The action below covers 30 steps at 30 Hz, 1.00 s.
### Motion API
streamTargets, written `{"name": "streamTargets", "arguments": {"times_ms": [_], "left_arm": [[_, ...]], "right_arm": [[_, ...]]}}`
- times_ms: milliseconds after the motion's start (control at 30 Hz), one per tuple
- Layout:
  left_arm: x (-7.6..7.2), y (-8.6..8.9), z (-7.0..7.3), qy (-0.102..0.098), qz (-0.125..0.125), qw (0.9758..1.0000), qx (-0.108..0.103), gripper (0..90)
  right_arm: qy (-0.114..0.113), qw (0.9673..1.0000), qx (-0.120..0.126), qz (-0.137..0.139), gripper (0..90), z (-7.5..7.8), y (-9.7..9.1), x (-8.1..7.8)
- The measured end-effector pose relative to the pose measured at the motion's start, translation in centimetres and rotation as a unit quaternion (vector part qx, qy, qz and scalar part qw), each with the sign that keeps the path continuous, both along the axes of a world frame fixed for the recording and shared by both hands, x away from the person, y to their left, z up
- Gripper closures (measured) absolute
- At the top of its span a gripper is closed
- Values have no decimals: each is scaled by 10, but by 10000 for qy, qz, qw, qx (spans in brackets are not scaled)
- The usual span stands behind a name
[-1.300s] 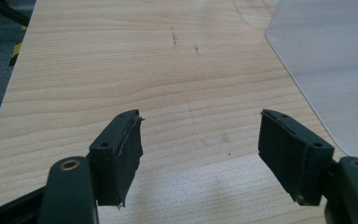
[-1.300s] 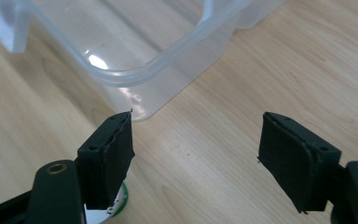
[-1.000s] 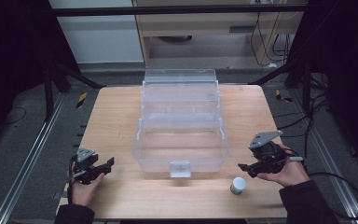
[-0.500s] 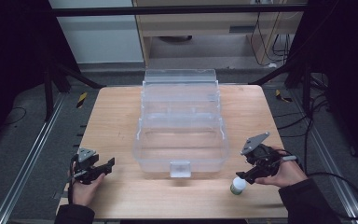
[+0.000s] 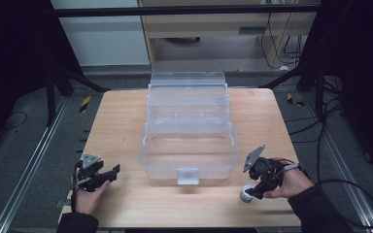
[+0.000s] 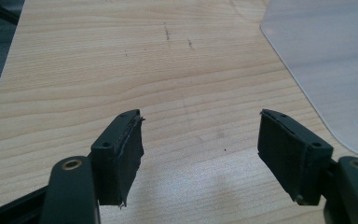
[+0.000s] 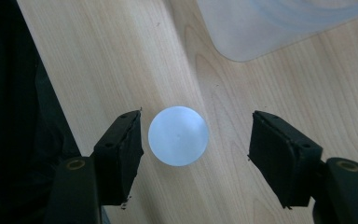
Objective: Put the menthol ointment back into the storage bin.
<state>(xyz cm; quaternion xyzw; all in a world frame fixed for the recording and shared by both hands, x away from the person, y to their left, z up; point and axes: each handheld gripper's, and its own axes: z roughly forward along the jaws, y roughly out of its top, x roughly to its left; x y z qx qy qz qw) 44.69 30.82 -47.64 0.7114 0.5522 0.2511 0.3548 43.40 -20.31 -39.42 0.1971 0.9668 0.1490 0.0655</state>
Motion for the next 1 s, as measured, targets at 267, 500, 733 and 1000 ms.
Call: {"name": "streamTargets", "arguments": {"times_ms": [267, 500, 733, 1000], "left_arm": [[0, 0, 0, -4, -5, 10000, 5, 303], [0, 0, 0, -2, -7, 10000, 17, 303], [0, 0, 0, 1, -12, 10000, 10, 303], [0, 0, 0, 1, -8, 10000, 13, 303]], "right_arm": [[170, 9995, -188, 184, 363, -11, 4, 0], [249, 9989, -330, 231, 402, -21, 6, 0], [324, 9970, -555, 435, 445, -29, 12, 1], [414, 9955, -738, 426, 472, -36, 15, 5]]}}
